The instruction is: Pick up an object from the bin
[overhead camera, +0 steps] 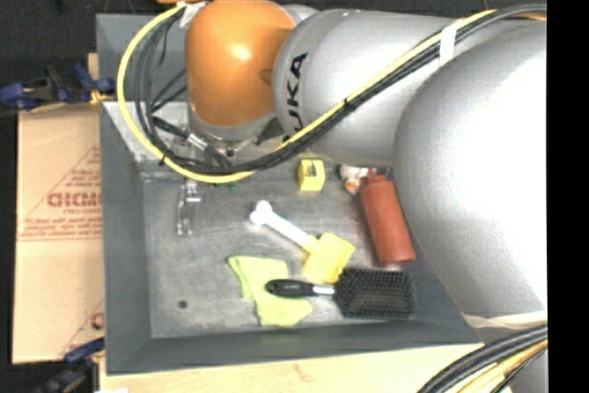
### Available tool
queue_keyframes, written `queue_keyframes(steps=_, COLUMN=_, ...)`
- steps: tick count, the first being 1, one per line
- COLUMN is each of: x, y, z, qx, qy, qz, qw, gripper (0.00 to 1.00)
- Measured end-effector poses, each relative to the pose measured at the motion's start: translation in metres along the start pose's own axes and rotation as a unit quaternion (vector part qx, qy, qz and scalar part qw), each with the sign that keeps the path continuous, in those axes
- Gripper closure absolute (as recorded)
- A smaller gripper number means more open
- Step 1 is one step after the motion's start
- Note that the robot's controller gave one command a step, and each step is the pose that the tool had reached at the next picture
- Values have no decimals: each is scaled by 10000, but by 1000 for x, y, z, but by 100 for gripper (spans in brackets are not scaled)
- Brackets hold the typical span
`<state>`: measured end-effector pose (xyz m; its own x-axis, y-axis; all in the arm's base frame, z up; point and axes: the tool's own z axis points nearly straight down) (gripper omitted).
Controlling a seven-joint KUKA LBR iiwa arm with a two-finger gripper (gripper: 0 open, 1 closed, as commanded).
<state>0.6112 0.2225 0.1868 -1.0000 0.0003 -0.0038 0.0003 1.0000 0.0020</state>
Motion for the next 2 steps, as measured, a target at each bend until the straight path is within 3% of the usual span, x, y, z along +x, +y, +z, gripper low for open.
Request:
queue_keyframes(steps=1, x=-11, y=-46, z=56, qx=-7, qy=-22, qz=138, qw=9999, gripper=0)
queue_keyframes(steps=2, x=-4, y=-76, z=62, qx=18, qy=51, qz=284, qw=9996, gripper=0)
